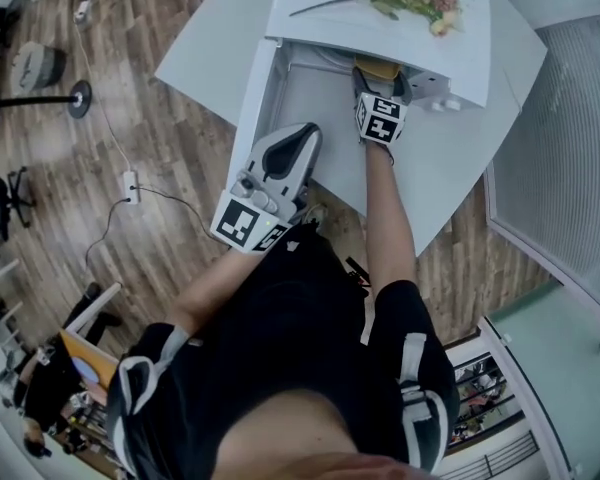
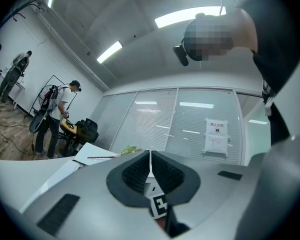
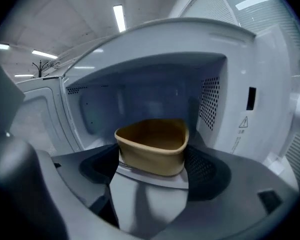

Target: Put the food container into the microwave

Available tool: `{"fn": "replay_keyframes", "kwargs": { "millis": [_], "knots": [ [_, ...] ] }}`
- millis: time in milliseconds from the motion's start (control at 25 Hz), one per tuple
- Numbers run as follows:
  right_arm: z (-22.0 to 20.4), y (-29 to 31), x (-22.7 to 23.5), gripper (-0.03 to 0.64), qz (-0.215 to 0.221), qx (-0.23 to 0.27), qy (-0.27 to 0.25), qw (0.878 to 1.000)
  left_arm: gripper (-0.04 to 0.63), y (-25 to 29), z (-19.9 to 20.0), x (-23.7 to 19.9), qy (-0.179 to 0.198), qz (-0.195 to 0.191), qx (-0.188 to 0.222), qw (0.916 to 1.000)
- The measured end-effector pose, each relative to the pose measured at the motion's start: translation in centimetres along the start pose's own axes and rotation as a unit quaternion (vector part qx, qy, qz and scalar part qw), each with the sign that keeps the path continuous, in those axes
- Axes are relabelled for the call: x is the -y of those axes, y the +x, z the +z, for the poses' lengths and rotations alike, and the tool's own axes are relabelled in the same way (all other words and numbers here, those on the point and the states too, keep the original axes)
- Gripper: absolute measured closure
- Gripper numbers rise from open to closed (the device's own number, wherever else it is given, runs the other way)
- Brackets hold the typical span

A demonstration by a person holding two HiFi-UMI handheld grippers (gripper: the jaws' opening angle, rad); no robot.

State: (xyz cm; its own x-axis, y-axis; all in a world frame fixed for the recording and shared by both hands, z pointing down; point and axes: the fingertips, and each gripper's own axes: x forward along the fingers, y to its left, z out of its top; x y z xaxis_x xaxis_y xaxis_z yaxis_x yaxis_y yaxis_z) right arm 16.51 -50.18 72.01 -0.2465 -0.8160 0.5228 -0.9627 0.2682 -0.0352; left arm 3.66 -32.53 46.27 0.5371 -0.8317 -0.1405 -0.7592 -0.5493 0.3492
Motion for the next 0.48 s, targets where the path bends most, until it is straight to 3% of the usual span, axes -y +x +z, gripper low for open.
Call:
{"fn": "replay_keyframes", "kwargs": {
  "millis": [480],
  "knots": [
    [-1.0,4.2,0.5,0.192,-0.011,-0.026,-0.023,0.999,0.563,0.2,-0.9,-0.8,-0.008,-0.006,-0.015,0.9998]
  ]
}}
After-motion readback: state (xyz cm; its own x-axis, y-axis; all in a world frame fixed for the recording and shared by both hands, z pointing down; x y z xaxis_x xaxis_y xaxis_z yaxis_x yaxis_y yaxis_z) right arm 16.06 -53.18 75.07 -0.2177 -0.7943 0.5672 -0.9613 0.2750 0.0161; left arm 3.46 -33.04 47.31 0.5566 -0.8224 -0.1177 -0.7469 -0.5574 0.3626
